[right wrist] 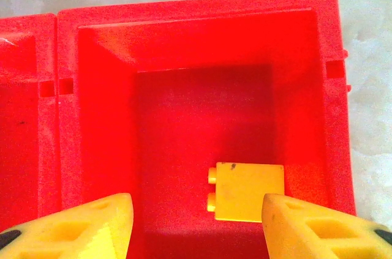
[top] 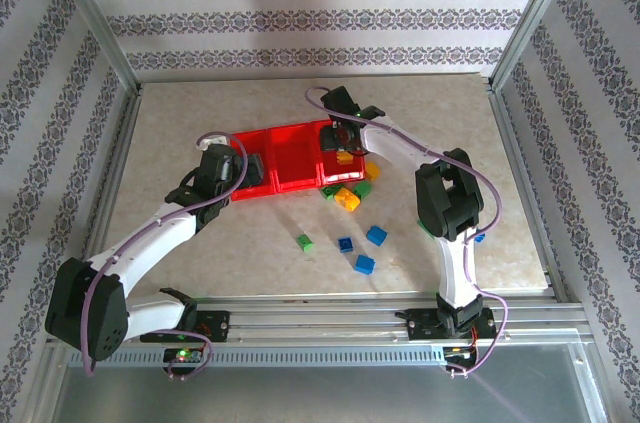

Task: Sort the legos into containers by color
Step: Place the lego in the container, then rotate the container at the top-center of the table.

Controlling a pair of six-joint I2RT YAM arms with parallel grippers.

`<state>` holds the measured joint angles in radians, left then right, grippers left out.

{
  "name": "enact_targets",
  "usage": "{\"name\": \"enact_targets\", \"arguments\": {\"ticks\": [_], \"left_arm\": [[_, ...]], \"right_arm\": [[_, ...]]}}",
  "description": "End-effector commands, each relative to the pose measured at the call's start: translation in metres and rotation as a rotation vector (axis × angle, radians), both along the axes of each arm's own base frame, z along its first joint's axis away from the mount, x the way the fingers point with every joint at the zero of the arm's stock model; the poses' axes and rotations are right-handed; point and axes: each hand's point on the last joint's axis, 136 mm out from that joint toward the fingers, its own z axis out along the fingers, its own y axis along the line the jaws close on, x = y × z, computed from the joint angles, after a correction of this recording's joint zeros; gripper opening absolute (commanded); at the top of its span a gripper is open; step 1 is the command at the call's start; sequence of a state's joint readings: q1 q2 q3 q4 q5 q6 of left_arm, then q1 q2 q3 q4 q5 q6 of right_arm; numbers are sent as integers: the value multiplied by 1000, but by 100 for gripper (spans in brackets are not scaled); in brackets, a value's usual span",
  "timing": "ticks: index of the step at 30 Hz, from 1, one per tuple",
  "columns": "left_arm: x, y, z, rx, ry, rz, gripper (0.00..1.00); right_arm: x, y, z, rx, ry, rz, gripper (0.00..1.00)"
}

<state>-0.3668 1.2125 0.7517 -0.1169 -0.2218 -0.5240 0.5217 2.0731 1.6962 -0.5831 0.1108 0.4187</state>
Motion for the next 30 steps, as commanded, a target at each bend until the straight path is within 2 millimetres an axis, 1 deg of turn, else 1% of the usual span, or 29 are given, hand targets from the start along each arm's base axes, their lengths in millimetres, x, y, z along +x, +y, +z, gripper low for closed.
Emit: {"name": "enact_targets", "arguments": {"ticks": [1, 3, 6, 9, 13, 17, 20, 22, 24, 30], "left_arm": [[5, 4, 15, -9, -53, 14, 100], [6, 4, 15, -7, -53, 13, 100], [8, 3, 16, -7, -54, 8, 100], [8, 2, 16, -6, -53, 4, 100], [10, 0, 13, -8, -45, -2, 100], [12, -3, 10, -13, -32, -11, 100], [13, -4, 9, -15, -28, -16, 99], [13, -4, 7, -15, -23, -16, 100], [13, -4, 7, -15, -23, -18, 100], [13, -7, 6, -20, -15, -28, 100]], "right_arm": [[-4, 5, 25, 28, -25, 11, 58], [-7, 1, 36, 35, -42, 4, 58], [-17, -11, 48, 42, -57, -22, 58], [-31, -33, 54, 56, -61, -66, 58], [-54, -69, 48, 74, -36, -147, 58], [-76, -105, 33, 75, 8, -225, 58], [-88, -123, 18, 84, 50, -268, 58], [-94, -128, 9, 105, 77, -282, 58], [-97, -129, 0, 126, 99, -284, 59], [-92, -117, -18, 189, 146, -244, 62]]}}
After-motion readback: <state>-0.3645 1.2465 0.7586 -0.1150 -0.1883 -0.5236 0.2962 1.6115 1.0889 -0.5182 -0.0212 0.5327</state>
